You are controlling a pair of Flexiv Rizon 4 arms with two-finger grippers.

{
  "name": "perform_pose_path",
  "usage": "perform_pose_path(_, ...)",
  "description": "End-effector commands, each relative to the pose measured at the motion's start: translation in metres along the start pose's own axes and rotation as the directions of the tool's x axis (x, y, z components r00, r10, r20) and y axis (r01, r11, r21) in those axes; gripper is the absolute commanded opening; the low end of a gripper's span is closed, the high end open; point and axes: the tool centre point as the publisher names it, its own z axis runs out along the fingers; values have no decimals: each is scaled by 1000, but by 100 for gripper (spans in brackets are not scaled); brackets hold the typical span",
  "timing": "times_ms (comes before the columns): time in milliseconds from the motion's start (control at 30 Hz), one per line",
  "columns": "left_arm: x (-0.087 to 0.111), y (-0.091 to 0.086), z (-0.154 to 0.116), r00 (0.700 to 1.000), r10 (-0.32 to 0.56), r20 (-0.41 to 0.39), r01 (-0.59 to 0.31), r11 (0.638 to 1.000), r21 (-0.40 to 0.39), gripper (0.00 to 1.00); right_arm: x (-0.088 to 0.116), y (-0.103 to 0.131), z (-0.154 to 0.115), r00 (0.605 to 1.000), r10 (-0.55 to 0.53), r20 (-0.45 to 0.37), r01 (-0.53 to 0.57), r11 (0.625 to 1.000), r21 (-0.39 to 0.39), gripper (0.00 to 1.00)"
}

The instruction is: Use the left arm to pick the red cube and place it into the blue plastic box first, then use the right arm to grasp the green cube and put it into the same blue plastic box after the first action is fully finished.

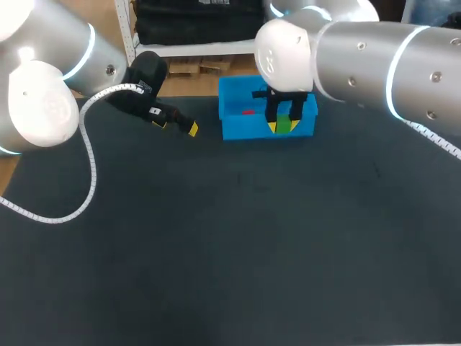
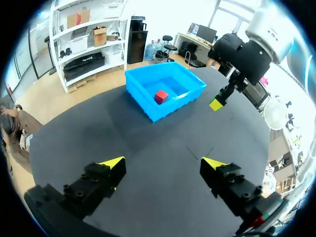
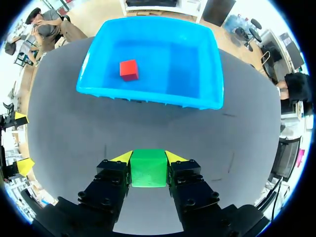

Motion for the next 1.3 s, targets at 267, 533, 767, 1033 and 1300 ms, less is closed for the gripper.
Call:
perform_pose_path(267, 1, 1, 0, 1000, 3, 3, -3, 1000, 5, 100, 1, 0, -29, 999, -17, 31, 18, 1000, -9, 0)
perform_pose_path(533, 1, 1, 0, 1000, 3, 3, -3, 1000, 5, 100, -6, -2, -43, 998, -24, 63, 25, 1000, -10, 0)
perform_pose_path(767, 1, 1, 0, 1000, 3, 3, -3, 1000, 5, 100, -15, -5, -55, 996, -33, 88, 34, 999, -8, 0)
perform_pose_path(1033, 1, 1, 0, 1000, 3, 3, -3, 1000, 5, 100, -31, -8, -69, 992, -42, 123, 43, 999, -7, 0)
perform_pose_path(1300, 1, 1, 0, 1000, 3, 3, -3, 1000, 5, 100, -47, -14, -80, 987, -47, 154, 47, 999, -2, 0)
